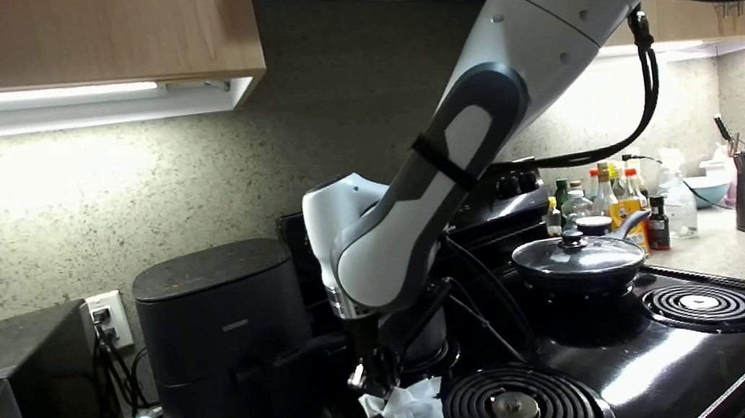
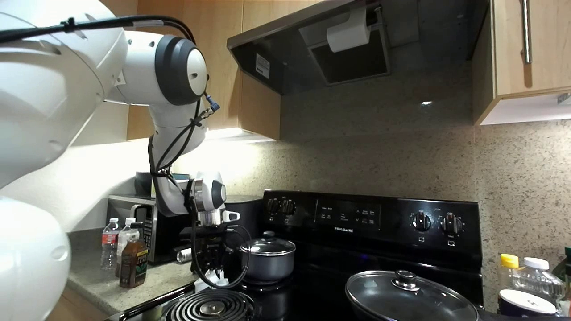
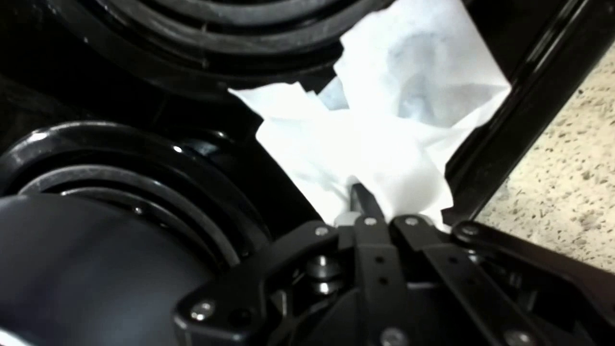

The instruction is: Pick up the cleaning wipe and clean the stove

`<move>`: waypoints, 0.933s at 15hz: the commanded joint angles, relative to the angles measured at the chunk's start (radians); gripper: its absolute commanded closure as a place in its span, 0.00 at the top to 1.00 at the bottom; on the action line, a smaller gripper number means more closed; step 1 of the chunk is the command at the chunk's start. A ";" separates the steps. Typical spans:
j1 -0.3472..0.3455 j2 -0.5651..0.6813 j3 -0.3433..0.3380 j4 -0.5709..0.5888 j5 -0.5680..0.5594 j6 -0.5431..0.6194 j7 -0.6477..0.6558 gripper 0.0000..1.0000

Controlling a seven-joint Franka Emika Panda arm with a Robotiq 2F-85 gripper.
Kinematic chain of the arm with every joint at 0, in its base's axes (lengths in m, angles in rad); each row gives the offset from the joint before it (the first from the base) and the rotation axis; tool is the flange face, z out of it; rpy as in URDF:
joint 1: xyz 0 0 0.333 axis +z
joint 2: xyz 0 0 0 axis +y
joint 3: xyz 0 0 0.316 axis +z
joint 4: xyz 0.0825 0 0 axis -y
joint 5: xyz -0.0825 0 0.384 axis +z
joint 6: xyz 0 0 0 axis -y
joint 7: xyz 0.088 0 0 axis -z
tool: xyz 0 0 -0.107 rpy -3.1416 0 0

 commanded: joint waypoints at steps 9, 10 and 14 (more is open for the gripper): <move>0.027 -0.040 -0.050 0.041 -0.035 -0.300 0.046 0.00; 0.022 -0.059 -0.052 0.031 -0.036 -0.329 0.055 0.00; 0.004 -0.176 -0.101 -0.074 -0.098 -0.237 0.203 0.00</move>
